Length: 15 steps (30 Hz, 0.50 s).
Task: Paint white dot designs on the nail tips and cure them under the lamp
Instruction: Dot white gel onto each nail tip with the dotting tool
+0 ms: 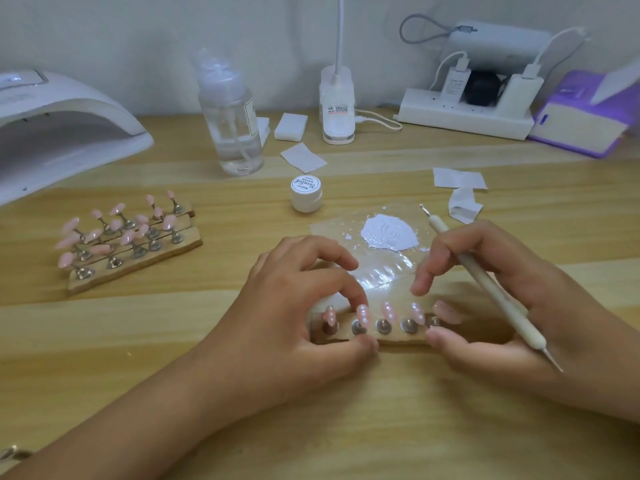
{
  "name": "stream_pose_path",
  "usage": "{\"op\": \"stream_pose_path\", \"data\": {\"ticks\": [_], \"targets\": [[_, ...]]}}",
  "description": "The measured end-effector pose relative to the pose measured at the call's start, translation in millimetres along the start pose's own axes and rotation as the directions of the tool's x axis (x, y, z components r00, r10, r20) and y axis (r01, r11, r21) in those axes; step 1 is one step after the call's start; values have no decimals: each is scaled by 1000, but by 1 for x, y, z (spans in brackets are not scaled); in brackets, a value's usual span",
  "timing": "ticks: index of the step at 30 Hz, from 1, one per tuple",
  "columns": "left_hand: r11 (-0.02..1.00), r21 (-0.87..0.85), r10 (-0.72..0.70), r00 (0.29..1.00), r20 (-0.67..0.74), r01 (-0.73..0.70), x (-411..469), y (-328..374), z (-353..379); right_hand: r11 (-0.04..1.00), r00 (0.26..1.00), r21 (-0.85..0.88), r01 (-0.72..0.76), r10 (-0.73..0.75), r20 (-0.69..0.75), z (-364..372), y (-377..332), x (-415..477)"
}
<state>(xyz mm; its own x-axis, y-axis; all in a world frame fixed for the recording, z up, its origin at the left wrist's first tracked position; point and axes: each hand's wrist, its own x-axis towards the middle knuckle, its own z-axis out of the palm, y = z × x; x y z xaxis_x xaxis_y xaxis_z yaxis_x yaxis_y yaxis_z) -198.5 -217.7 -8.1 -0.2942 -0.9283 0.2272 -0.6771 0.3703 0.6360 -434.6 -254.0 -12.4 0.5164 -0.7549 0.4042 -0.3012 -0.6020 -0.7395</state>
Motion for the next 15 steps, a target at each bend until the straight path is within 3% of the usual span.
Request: {"op": "stream_pose_path", "data": {"ticks": [5,15], "targets": [[1000,-17,0,1000,11,0,0,0,-1,1000,1000,18,-4,5,-25,-13,2,-1],[999,35,21,1000,10,-21,0,-1,1,989,988,114,-91,75,139,-27,5,0]]}}
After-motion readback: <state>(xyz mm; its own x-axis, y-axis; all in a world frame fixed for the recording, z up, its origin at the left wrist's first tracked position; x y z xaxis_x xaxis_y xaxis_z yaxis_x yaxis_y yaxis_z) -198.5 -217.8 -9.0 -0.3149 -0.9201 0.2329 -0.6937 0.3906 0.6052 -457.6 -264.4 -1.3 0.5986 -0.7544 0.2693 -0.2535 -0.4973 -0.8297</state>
